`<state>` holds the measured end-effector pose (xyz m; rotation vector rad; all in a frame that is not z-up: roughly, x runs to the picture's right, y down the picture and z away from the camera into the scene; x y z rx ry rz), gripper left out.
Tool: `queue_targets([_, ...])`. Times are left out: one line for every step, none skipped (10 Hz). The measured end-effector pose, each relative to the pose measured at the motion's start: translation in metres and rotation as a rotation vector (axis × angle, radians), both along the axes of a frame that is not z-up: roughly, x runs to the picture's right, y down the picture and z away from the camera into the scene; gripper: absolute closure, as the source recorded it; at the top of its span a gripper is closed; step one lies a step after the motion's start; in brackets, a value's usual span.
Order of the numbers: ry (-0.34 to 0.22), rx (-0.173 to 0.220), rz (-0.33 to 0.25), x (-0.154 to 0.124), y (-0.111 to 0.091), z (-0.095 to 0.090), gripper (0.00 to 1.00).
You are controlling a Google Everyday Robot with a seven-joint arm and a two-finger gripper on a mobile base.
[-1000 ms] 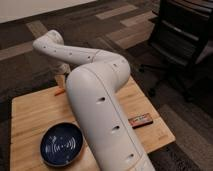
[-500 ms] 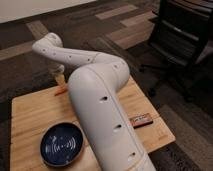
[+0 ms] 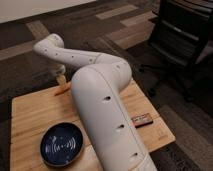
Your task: Place the pepper in the ceramic bowl
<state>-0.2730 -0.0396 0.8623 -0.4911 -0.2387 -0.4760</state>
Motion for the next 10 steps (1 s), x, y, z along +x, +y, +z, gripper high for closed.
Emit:
queue_targets([-0.036,0.013,-0.022,-0.002,-0.001,0.006,0.35])
queue_targets([-0.065,0.022,-0.046,-0.002,-0.002,0.011,0.35])
queue_targets([-0.094,0.019,-0.082,0.0,0.002,0.019,0.35])
queue_targets([-0.12,-0.001,-0.107,-0.002,0.009,0.024,0.35])
queue_targets([-0.145,-0.029,-0.135,-0.007,0.018,0.029,0.35])
queue_targets([-0.157,-0.049,-0.153,-0.009,0.024,0.035,0.35])
queue_targets([-0.162,-0.067,-0.164,-0.009,0.028,0.041,0.35])
queue_targets([-0.162,-0.086,-0.176,-0.01,0.03,0.048,0.35])
queue_targets([-0.152,-0.099,-0.188,-0.01,0.032,0.053,0.35])
queue_targets([-0.132,-0.114,-0.198,-0.009,0.034,0.059,0.35])
